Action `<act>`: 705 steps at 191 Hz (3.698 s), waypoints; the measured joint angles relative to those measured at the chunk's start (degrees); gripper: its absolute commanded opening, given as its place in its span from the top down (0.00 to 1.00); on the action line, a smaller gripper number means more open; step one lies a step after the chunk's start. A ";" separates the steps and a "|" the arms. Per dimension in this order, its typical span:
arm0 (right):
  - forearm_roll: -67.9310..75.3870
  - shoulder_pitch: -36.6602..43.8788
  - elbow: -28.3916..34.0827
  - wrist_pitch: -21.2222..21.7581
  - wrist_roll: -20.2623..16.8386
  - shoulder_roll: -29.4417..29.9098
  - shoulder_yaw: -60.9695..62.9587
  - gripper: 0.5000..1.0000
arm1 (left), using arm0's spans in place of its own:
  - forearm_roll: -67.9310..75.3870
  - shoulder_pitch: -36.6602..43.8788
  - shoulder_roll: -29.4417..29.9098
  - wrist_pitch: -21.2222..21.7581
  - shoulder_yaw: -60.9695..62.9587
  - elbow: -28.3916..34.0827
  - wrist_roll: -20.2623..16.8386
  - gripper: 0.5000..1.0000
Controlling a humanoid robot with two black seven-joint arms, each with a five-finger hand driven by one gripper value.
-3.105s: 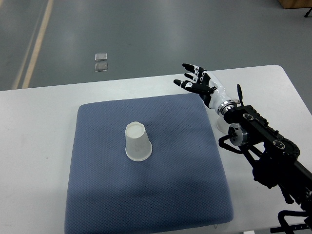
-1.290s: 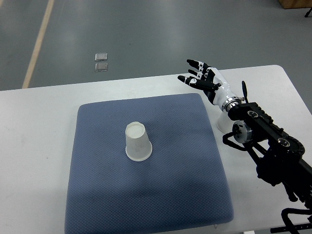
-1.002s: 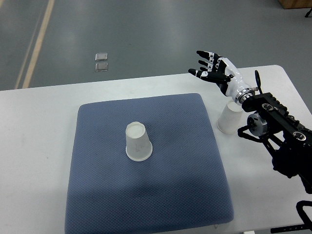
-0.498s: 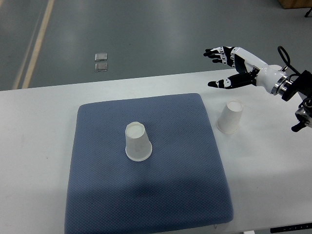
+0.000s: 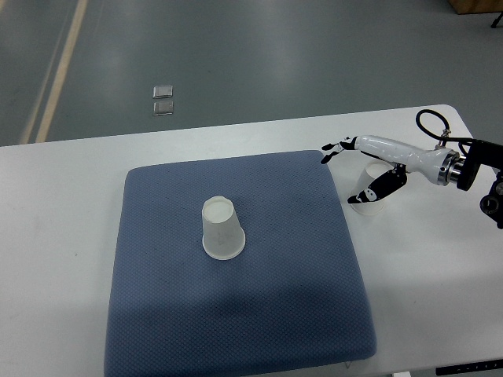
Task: Stack paper cups
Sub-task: 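Move the right hand toward the white cup beside the cushion, then close the right hand fingers around the standing white cup, then lift the cup with the right hand and carry it over the cushion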
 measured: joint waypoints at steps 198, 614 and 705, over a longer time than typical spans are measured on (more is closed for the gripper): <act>-10.33 12.43 -9.91 -10.05 -0.77 -0.79 -17.43 0.16 | 0.00 0.00 0.00 0.01 0.00 -0.03 0.00 0.00; -17.43 15.50 -17.14 -10.13 -0.22 -0.03 -22.27 0.84 | 0.00 0.00 0.00 -0.01 0.00 0.00 0.00 0.00; -10.18 29.00 -6.23 -8.46 0.79 -1.99 -21.19 0.81 | 0.00 0.00 0.00 0.01 0.00 0.00 0.00 0.00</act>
